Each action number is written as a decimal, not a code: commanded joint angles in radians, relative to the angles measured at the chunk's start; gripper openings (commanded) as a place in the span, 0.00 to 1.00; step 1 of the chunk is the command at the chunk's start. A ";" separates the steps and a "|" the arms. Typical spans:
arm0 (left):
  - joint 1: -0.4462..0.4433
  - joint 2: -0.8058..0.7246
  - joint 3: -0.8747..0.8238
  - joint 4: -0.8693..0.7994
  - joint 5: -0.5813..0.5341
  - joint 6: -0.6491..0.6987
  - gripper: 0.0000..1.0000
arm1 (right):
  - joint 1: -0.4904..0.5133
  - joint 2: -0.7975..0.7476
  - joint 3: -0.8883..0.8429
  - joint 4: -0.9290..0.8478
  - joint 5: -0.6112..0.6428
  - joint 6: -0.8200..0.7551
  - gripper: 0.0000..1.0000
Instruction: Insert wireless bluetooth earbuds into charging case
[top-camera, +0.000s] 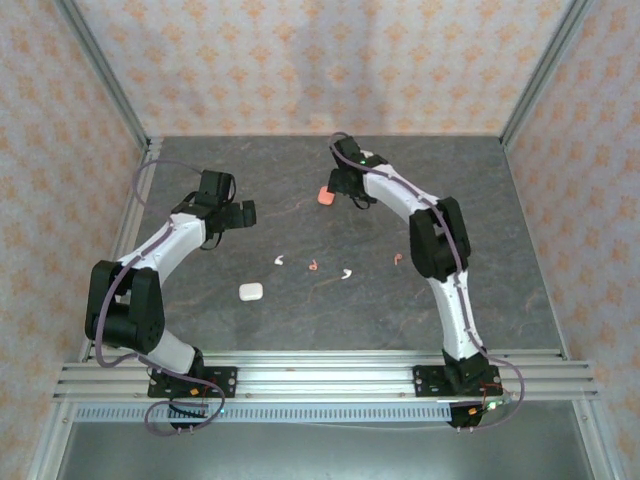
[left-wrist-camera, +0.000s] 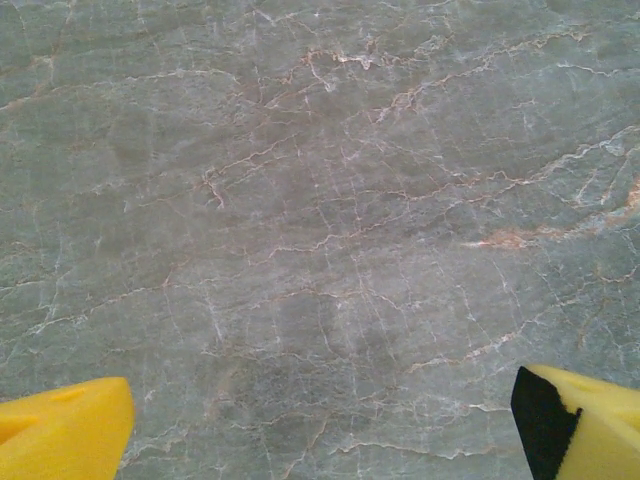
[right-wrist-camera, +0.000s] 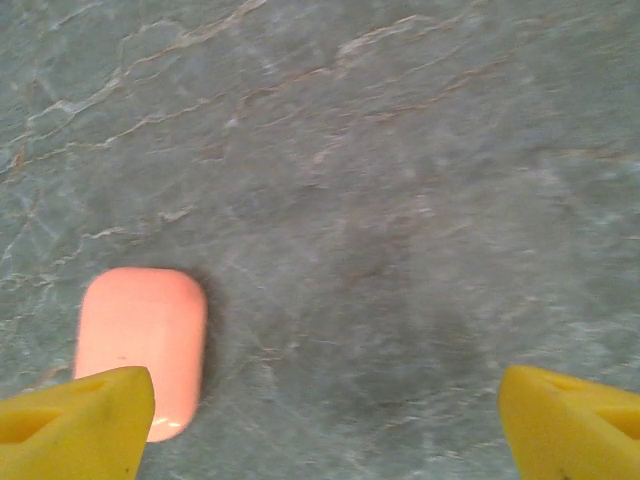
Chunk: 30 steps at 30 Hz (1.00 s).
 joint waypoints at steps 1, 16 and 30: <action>-0.005 0.003 0.043 -0.075 0.025 0.037 0.97 | 0.012 0.078 0.158 -0.165 0.003 0.033 0.88; -0.011 0.017 0.069 -0.104 0.100 0.049 0.95 | 0.052 0.281 0.453 -0.265 0.030 0.013 0.82; -0.024 0.044 0.080 -0.126 0.113 0.057 0.93 | 0.057 0.336 0.458 -0.209 -0.019 0.014 0.82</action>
